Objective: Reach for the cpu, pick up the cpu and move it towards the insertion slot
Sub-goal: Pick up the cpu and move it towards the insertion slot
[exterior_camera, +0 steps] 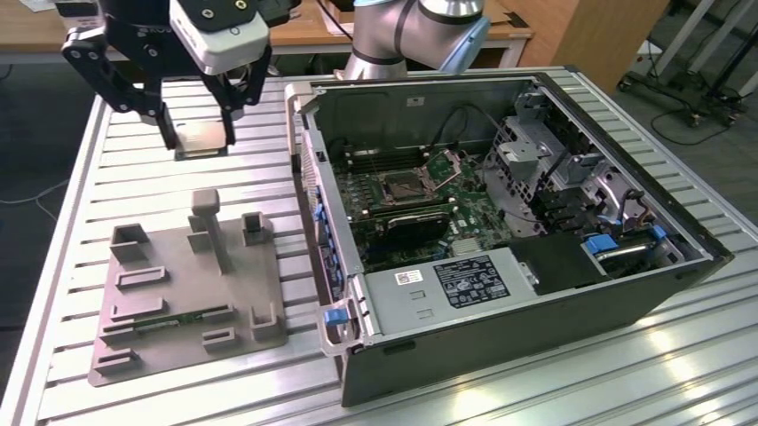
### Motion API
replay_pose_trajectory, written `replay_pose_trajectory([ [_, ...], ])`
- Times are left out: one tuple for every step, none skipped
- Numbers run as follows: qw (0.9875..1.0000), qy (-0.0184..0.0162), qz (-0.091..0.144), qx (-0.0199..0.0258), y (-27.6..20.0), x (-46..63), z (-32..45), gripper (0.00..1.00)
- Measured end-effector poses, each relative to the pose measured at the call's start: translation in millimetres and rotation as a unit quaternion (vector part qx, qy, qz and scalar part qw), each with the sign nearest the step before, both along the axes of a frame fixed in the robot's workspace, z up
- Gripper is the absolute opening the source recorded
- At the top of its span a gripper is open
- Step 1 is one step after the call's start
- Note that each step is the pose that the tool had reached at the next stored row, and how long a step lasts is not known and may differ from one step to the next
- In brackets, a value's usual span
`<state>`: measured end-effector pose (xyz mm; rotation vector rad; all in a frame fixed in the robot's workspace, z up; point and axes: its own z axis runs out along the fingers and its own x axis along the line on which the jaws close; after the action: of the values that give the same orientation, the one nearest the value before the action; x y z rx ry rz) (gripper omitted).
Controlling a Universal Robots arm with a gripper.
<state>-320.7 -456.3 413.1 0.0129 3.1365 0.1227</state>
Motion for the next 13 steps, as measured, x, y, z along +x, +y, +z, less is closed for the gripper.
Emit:
replay_pose_trajectory([
  [1.0000, 0.0000, 0.000, 0.0000, 0.0, 0.3, -0.1, 0.54],
  [1.0000, 0.0000, 0.000, 0.0000, 0.0, 0.7, -0.1, 0.54],
  [1.0000, 0.0000, 0.000, 0.0000, 0.0, 1.0, -0.1, 0.54],
  [1.0000, 0.0000, 0.000, 0.0000, 0.0, 1.4, -0.1, 0.54],
  [1.0000, 0.0000, 0.000, 0.0000, 0.0, 1.7, -0.2, 0.54],
  [1.0000, 0.0000, 0.000, 0.0000, 0.0, 2.1, -0.2, 0.54],
  [1.0000, 0.0000, 0.000, 0.0000, 0.0, 2.4, -0.2, 0.54],
  [1.0000, 0.0000, 0.000, 0.0000, 0.0, 2.8, -0.2, 0.54],
  [1.0000, 0.0000, 0.000, 0.0000, 0.0, 3.2, -0.3, 0.54],
  [1.0000, 0.0000, 0.000, 0.0000, 0.0, 3.6, -0.3, 0.54],
  [1.0000, 0.0000, 0.000, 0.0000, 0.0, 3.9, -0.3, 0.54],
  [1.0000, 0.0000, 0.000, 0.0000, 0.0, 4.3, -0.3, 0.54],
  [1.0000, 0.0000, 0.000, 0.0000, 0.0, 4.7, -0.4, 0.54],
])
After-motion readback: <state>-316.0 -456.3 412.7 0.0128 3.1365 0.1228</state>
